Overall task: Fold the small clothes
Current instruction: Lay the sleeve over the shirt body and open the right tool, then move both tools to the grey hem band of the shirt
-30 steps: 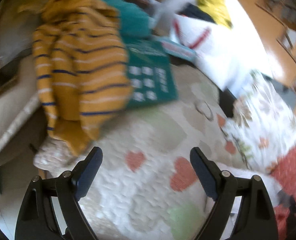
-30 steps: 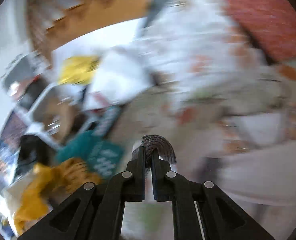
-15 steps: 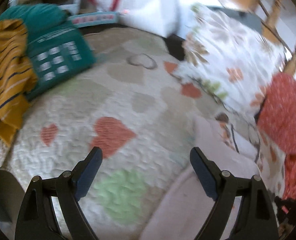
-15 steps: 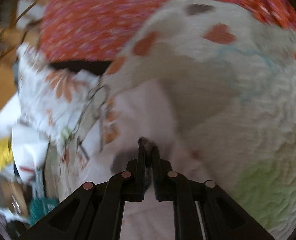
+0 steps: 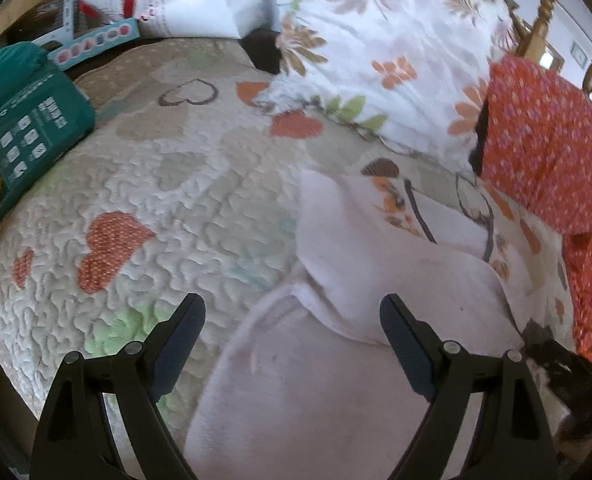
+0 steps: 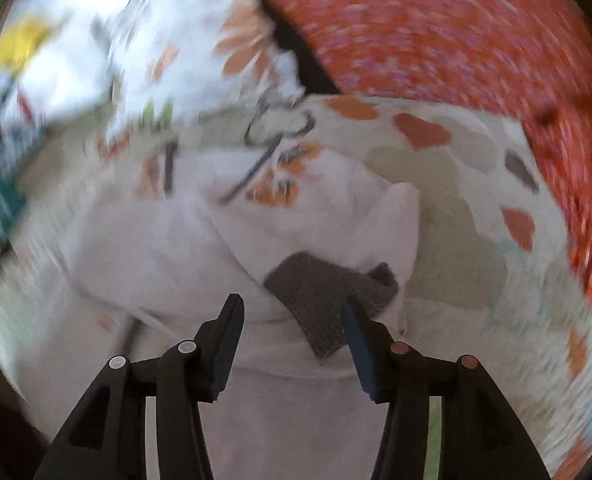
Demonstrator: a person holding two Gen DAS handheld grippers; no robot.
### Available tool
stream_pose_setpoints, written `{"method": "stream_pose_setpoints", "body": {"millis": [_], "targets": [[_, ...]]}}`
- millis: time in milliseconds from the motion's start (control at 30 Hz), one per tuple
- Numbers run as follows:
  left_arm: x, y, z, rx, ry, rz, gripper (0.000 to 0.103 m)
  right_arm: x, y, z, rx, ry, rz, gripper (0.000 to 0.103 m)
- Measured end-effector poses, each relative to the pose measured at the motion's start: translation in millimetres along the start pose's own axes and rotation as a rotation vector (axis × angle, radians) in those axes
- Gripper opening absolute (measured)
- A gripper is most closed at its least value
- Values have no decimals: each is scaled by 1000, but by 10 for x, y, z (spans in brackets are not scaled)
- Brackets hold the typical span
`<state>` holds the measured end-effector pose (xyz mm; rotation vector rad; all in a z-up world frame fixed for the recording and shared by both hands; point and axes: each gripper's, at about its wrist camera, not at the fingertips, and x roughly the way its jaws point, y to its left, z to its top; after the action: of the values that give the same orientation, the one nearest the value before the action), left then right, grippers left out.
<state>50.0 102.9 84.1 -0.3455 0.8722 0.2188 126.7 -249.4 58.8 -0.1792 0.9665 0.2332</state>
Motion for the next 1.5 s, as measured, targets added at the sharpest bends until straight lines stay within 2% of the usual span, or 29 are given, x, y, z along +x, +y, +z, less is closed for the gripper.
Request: {"method": "stream_pose_setpoints", "body": {"millis": [33, 67, 100, 133, 300, 400, 467, 567, 600, 733, 867, 1033, 1133, 1233, 1300, 1400, 1467, 1500], "targets": [[10, -28, 1, 9, 4, -2, 88, 58, 29, -13, -41, 13, -25, 55], [15, -50, 7, 17, 3, -2, 88, 125, 44, -16, -80, 35, -59, 47], [23, -67, 15, 24, 2, 1, 88, 185, 27, -2, -97, 61, -89, 31], [31, -81, 23, 29, 2, 6, 88, 226, -12, 29, -93, 81, -93, 7], [116, -86, 83, 33, 14, 17, 88, 249, -375, 370, 53, 40, -79, 7], [184, -39, 98, 24, 40, 24, 88, 393, -704, 599, 224, 43, -75, 9], [212, 1, 105, 11, 50, 31, 88, 547, -944, 655, 353, 84, -91, 21], [214, 49, 116, 0, 53, 35, 88, 584, -1139, 626, 469, 74, -112, 22], [210, 70, 119, -1, 53, 35, 88, 536, -1156, 587, 488, 60, -101, 24], [191, 166, 131, -12, 58, 37, 88, 193, -1103, 334, 497, 4, -59, 39], [156, 361, 136, -42, 65, 45, 88, -136, -1125, -119, 537, -12, 9, 55], [196, 594, 32, -30, 124, 44, 88, -271, -1202, -874, 674, 30, 137, 57], [294, 742, -129, -18, 217, -16, 88, -280, -1147, -1200, 724, 38, 222, 57], [356, 868, -308, -37, 282, -93, 88, -418, -1015, -1381, 714, -11, 263, 57], [299, 894, -385, -31, 258, -114, 88, -481, -947, -1472, 727, -37, 301, 59], [185, 898, -527, -28, 228, -165, 87, -492, -855, -1602, 752, -52, 418, 59], [133, 891, -614, -24, 208, -159, 69, -477, -791, -1689, 771, -59, 480, 59], [98, 879, -654, -11, 195, -142, 64, -476, -749, -1720, 771, -63, 497, 59]]}}
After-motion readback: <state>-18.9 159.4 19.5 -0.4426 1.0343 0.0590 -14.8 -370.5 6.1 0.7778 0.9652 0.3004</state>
